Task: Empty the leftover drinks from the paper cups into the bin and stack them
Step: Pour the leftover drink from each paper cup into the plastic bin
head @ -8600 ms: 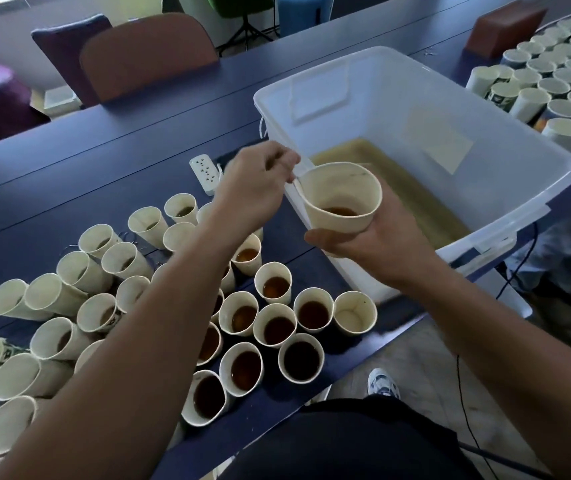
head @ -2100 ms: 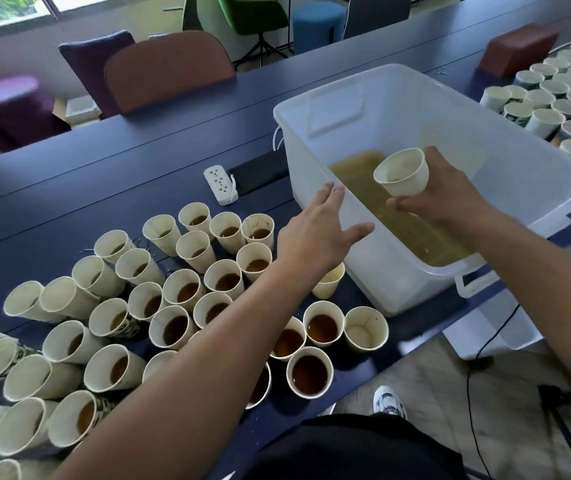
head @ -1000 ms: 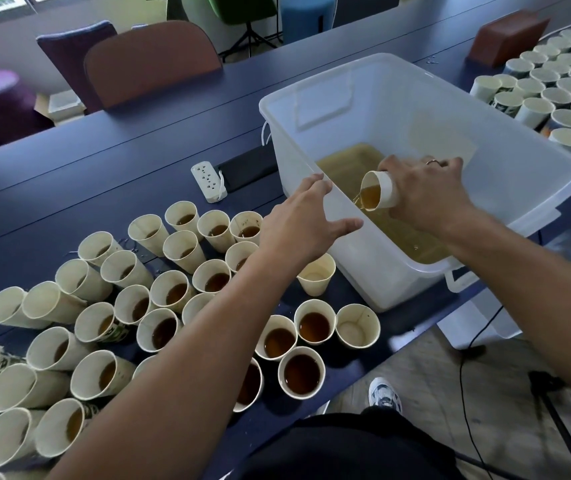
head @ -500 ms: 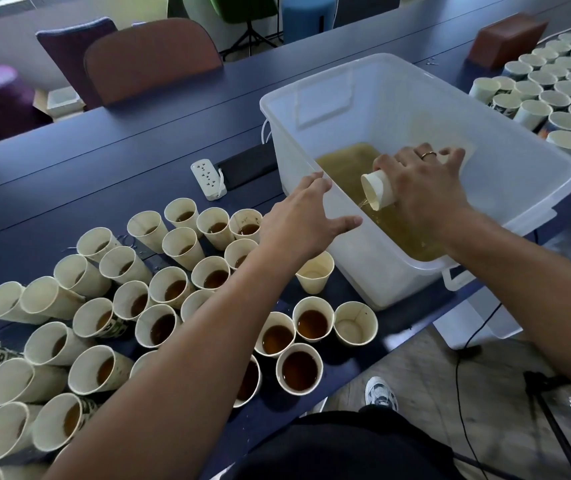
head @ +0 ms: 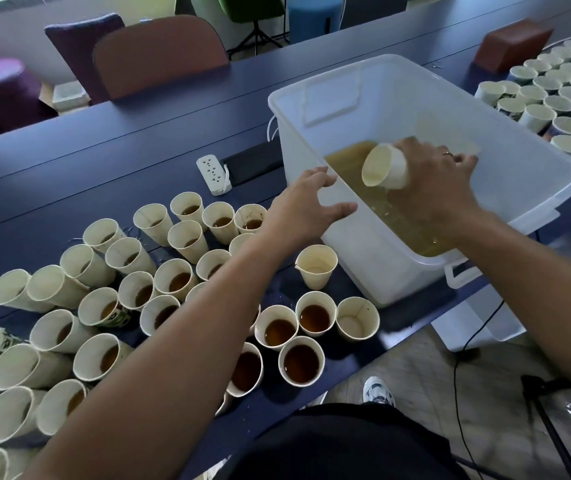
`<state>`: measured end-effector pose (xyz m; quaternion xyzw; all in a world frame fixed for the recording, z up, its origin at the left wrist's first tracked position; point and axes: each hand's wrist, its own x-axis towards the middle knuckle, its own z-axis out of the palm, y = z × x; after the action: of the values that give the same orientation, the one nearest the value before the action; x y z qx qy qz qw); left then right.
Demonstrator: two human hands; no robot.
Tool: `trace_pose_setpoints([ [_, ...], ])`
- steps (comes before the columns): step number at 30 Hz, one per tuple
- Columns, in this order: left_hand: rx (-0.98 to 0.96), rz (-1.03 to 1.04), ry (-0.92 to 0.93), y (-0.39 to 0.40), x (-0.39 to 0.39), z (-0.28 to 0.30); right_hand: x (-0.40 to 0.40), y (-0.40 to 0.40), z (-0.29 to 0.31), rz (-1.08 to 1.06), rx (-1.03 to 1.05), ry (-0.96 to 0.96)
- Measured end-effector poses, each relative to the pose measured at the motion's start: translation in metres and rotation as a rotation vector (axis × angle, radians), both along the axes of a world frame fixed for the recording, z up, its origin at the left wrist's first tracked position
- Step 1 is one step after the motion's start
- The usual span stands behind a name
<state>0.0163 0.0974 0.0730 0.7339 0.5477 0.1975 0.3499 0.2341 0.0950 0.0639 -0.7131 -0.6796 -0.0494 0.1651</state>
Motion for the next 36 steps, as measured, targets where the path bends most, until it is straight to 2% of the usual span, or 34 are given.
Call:
trace_pose_setpoints([
  [4,-0.176,0.119,-0.472,-0.005,-0.020,0.021,-0.022,-0.020,0.021,0.068,0.178,0.270],
  [8,-0.092,0.153,-0.622,-0.021,-0.042,0.052,-0.065,-0.046,0.042,0.241,0.204,0.496],
  [12,-0.075,0.158,-0.676,-0.043,-0.070,0.066,-0.109,-0.074,0.051,0.329,0.107,0.687],
  [15,-0.021,0.222,-0.552,-0.050,-0.090,0.058,-0.129,-0.074,0.038,0.366,0.014,0.733],
  [19,-0.002,0.296,-0.347,-0.050,-0.108,0.031,-0.124,-0.071,0.010,0.345,-0.389,0.650],
  [22,-0.030,0.342,-0.188,-0.047,-0.115,0.001,-0.109,-0.076,-0.021,0.265,-0.544,0.468],
  [25,-0.077,0.404,-0.099,-0.039,-0.114,-0.029,-0.097,-0.082,-0.050,0.208,-0.589,0.266],
  [28,-0.092,0.465,0.058,-0.032,-0.105,-0.052,-0.090,-0.084,-0.069,0.193,-0.605,0.149],
  [32,-0.116,0.455,0.247,-0.033,-0.094,-0.073,-0.088,-0.084,-0.089,0.163,-0.660,0.088],
  [36,-0.137,0.429,0.348,-0.033,-0.086,-0.086,-0.090,-0.083,-0.102,0.139,-0.689,0.111],
])
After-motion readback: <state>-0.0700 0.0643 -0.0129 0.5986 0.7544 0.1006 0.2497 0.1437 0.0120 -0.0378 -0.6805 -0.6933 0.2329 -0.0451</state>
